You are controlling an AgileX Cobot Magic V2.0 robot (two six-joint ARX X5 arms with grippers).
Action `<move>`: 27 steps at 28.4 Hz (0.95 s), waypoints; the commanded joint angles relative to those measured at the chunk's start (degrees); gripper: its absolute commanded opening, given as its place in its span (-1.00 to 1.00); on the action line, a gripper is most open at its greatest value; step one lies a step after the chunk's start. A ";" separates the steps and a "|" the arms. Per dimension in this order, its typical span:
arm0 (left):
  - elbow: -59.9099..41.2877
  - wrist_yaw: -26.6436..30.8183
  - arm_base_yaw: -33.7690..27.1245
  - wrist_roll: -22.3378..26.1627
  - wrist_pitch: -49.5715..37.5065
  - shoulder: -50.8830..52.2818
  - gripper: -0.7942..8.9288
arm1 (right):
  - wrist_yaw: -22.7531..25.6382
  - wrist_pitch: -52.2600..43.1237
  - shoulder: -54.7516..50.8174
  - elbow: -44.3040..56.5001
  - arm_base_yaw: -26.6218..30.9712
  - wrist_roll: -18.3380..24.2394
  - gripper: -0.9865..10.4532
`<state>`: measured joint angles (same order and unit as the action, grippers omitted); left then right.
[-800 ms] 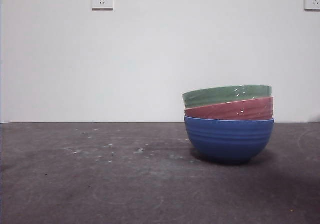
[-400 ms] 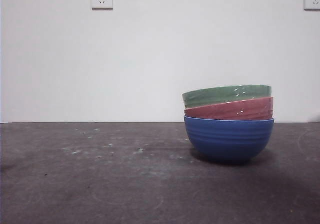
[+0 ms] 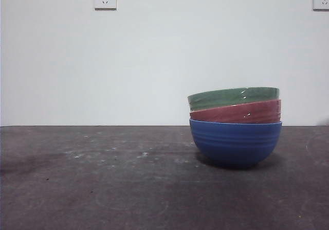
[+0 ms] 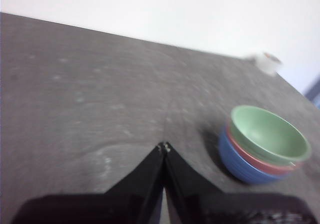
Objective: Pick up the green bowl on the top,put the green bowl on the left,pick up the red bowl in the middle,put the red bowl on the right
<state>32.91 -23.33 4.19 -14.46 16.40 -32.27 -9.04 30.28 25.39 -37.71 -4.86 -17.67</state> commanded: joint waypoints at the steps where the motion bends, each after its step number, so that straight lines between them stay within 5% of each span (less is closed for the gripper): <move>1: 4.02 -4.94 -0.07 6.54 1.81 -5.01 -0.85 | -0.07 3.19 4.35 -5.07 -0.07 6.62 -0.83; 10: 15.72 -13.64 2.34 16.94 9.53 -18.60 -0.83 | -3.41 13.97 16.24 -17.31 -0.07 20.87 -0.79; 16: 23.85 -12.76 8.52 18.34 11.54 -27.85 -0.18 | -4.52 13.79 20.17 -19.06 -0.07 21.16 -0.42; 20: 35.12 -12.13 16.44 23.34 16.76 -39.82 -0.19 | -4.55 13.57 21.24 -19.06 -0.07 20.74 -0.42; 27: 54.88 -1.11 33.14 36.96 24.04 -60.26 -0.19 | -4.55 13.55 21.51 -19.06 -0.07 20.50 -0.43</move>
<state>87.48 -24.56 36.82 19.07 40.34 -91.57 -13.47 44.12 46.83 -56.66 -4.86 2.81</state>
